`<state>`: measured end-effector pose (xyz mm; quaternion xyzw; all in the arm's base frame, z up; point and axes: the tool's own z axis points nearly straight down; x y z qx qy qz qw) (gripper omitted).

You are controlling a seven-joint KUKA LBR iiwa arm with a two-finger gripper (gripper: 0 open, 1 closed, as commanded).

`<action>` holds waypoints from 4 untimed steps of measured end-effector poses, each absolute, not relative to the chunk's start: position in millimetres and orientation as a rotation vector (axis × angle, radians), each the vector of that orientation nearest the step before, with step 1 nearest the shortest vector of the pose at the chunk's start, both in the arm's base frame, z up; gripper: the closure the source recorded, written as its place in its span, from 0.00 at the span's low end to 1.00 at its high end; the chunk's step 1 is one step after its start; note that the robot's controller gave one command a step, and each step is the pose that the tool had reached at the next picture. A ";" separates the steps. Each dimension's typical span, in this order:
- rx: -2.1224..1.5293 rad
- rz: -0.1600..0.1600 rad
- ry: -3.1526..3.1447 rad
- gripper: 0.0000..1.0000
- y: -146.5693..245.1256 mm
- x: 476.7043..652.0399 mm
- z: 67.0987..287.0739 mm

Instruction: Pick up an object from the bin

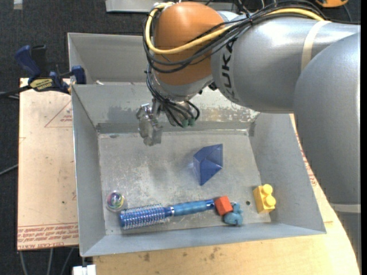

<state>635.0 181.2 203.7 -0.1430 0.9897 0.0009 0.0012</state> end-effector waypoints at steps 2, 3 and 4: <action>-0.449 0.003 3.107 1.00 181.0 635.0 203.7; -0.449 0.003 3.107 1.00 181.0 635.0 203.7; -0.449 0.003 3.107 1.00 180.9 635.1 203.6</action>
Offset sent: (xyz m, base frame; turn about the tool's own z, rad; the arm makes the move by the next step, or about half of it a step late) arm 0.0000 0.0000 0.0000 0.0000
